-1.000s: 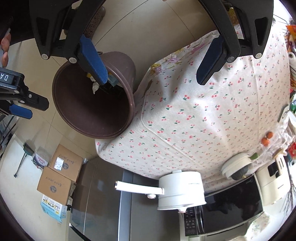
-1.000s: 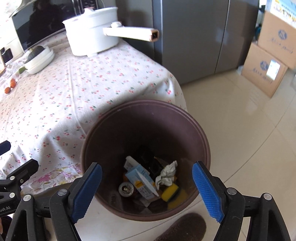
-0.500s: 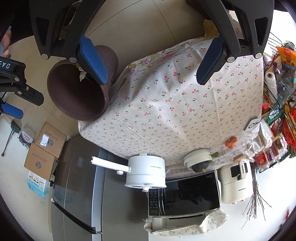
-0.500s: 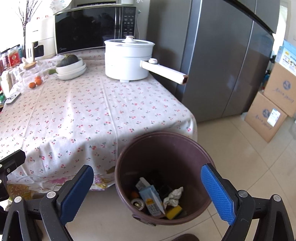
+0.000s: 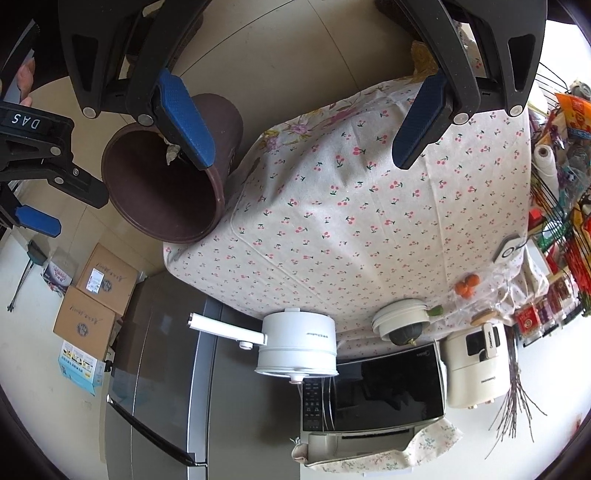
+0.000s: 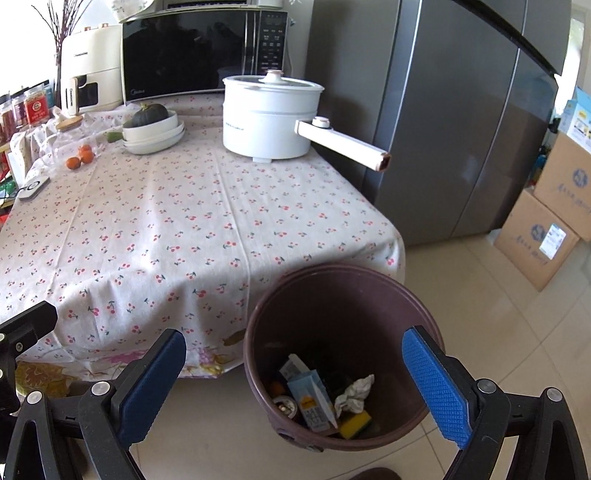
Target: Collect trash
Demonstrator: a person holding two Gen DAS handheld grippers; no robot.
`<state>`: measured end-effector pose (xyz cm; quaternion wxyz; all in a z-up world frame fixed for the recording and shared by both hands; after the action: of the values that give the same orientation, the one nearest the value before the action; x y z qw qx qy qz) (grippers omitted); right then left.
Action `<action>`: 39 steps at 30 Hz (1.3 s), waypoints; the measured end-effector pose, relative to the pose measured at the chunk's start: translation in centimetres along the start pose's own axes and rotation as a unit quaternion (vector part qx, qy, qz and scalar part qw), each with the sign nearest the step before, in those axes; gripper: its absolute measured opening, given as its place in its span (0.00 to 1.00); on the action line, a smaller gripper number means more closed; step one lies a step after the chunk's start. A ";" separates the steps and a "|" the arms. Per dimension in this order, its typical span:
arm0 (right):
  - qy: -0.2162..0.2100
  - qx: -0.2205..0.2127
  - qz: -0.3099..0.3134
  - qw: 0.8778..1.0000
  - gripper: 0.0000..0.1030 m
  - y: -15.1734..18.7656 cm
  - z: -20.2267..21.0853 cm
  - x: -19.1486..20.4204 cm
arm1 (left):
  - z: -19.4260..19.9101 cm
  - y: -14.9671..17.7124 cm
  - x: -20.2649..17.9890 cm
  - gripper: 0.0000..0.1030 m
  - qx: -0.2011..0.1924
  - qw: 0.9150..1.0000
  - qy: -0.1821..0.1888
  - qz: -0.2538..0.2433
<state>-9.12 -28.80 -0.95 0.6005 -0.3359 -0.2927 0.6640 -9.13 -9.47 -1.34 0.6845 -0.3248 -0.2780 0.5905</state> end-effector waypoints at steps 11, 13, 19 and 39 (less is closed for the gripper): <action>0.005 -0.001 -0.004 1.000 0.95 0.1 0.1 -0.6 | 0.3 0.0 -0.5 1.00 -0.010 1.000 -0.013 -0.014; 0.005 -0.001 -0.003 1.000 0.95 0.0 0.1 -0.6 | 0.3 0.0 -0.5 1.00 -0.011 1.000 -0.014 -0.014; 0.008 0.001 -0.001 1.000 0.96 0.1 -0.1 -0.6 | 0.4 0.0 -0.6 1.00 -0.009 1.000 -0.010 -0.015; 0.012 0.006 0.005 1.000 0.96 0.3 -0.4 -0.8 | 0.7 0.1 -0.6 1.00 -0.008 1.000 -0.012 -0.016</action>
<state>-8.90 -29.63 -1.33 0.6026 -0.3419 -0.2795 0.6647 -9.77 -9.93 -1.00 0.6878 -0.3187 -0.2957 0.5813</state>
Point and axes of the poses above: each gripper's, at about its wrist camera, not at the fingertips, and z roughly against the way its jaws point, x to its left, y to its underside, the point moved 1 cm from there along -z, roughly the way its jaws point, and after that the axes turned 4 degrees about -x, right-handed, at the moved point
